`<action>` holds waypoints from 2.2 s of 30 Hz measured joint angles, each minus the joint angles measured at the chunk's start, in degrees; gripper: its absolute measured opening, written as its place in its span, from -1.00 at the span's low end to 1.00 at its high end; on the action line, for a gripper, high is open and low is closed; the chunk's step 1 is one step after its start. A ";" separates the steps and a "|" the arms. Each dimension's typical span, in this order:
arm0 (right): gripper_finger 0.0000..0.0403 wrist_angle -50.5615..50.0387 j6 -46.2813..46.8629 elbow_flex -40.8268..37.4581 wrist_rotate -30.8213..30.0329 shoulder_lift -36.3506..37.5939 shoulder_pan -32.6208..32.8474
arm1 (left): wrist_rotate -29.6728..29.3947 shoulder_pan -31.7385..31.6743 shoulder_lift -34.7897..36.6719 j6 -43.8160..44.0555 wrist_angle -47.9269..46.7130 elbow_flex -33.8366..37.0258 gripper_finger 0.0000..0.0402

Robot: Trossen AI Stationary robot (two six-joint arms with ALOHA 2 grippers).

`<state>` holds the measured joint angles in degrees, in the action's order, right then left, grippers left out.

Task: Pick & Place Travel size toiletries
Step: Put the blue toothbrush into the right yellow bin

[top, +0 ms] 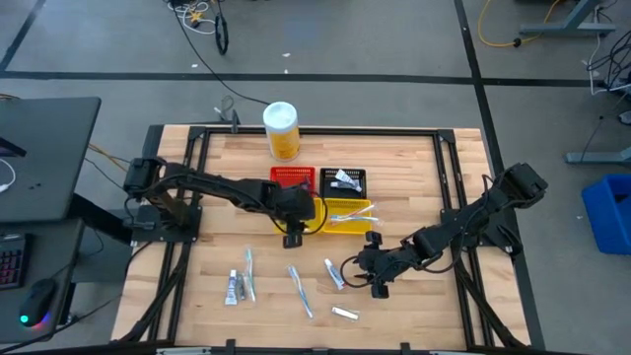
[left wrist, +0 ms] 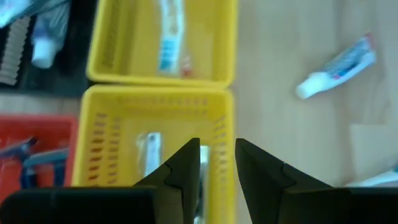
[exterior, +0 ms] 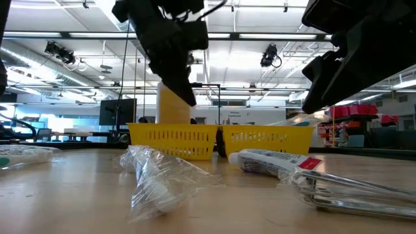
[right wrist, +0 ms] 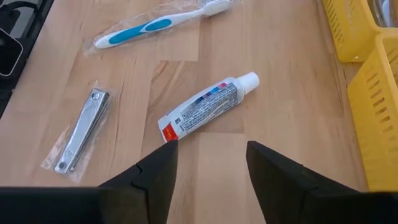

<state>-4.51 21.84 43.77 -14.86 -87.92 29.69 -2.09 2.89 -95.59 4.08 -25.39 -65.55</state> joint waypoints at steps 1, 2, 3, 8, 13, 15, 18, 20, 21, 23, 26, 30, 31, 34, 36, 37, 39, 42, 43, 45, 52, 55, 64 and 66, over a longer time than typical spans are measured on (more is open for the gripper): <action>0.01 0.00 0.27 0.00 0.01 0.00 -0.04 | 0.00 0.63 0.02 0.02 0.33 -0.16 -0.44; 0.02 0.00 0.47 0.00 -0.01 0.00 -0.04 | 0.02 1.27 0.02 0.02 0.80 -0.18 -0.44; 0.03 0.00 0.72 0.00 0.00 0.00 -0.04 | 0.02 1.87 0.02 0.02 1.08 -0.18 -0.44; 0.03 0.00 1.58 0.00 0.01 0.00 -0.04 | 0.03 5.55 0.02 1.29 0.92 -0.18 -0.44; 0.00 0.00 1.58 0.00 0.01 0.00 -0.04 | 0.41 10.28 0.02 1.24 0.92 -0.18 -0.44; -0.01 0.00 1.56 0.00 0.01 0.00 -0.04 | 0.44 12.22 -0.01 1.29 0.92 -0.18 -0.44; 0.00 0.00 1.54 0.00 0.01 -0.02 -0.04 | 0.45 15.09 -0.02 1.67 2.70 0.80 -0.44; 0.00 0.00 1.54 0.00 0.01 -0.02 -0.04 | 0.44 16.86 -0.07 0.56 4.71 2.23 -0.44; 0.01 0.02 1.54 0.00 0.01 -0.02 -0.04 | 0.28 17.76 -0.09 -0.24 5.63 2.86 -0.44; 0.01 0.02 1.52 0.00 0.01 -0.02 -0.04 | -0.49 19.12 -0.09 -1.37 7.39 3.85 -0.42; 0.01 0.04 1.52 0.00 0.01 -0.02 -0.04 | -1.60 20.26 -0.12 -1.45 9.15 4.97 -0.33; -0.02 0.04 1.52 0.00 0.01 -0.02 -0.04 | -1.68 20.79 -0.33 -2.89 10.85 5.88 -0.15; -0.02 0.05 1.51 0.00 0.01 -0.02 -0.04 | -1.66 20.81 -1.11 -3.10 11.20 6.00 -0.11; -0.03 0.49 1.52 0.00 0.01 -0.02 -0.04 | -0.83 21.03 -4.24 -4.27 13.72 6.10 -0.02; -0.03 0.71 1.51 0.00 0.01 -0.02 -0.04 | 0.35 21.09 -6.66 -5.21 16.07 6.07 0.01; -0.03 0.91 1.49 -0.01 0.01 -0.02 -0.04 | 0.61 21.12 -7.64 -5.71 16.31 6.09 0.02; -0.03 1.03 1.51 0.00 0.03 -0.02 -0.04 | 0.68 21.12 -9.03 -6.33 17.62 6.11 0.02; -0.02 0.97 1.51 0.00 0.03 -0.02 -0.04 | 0.74 21.29 -9.93 -8.71 17.69 6.08 0.01; -0.03 0.91 1.49 0.00 0.02 -0.02 -0.04 | 0.69 21.29 -10.45 -9.34 18.03 6.01 0.01; -0.04 0.92 1.49 0.00 0.01 -0.02 -0.04 | 0.53 21.29 -10.78 -9.52 16.36 6.16 0.00; -0.06 0.57 1.49 0.00 0.01 -0.03 -0.04 | 3.77 20.96 -13.88 -9.53 15.81 5.82 -0.09; -0.05 0.46 1.48 0.00 0.01 -0.04 -0.04 | 2.48 21.01 -13.94 -9.30 15.62 5.83 -0.18; -0.08 0.66 1.25 -0.01 -0.55 -0.04 -0.04 | -2.67 20.86 -12.81 -6.51 18.01 6.13 -0.69; -0.08 1.64 1.25 -0.01 -2.23 -0.06 -0.04 | -5.40 20.78 -12.90 -4.25 18.33 5.67 -0.78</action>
<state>-2.87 23.09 43.76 -17.09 -87.98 29.65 -7.48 23.67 -108.49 -0.17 -7.06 -59.88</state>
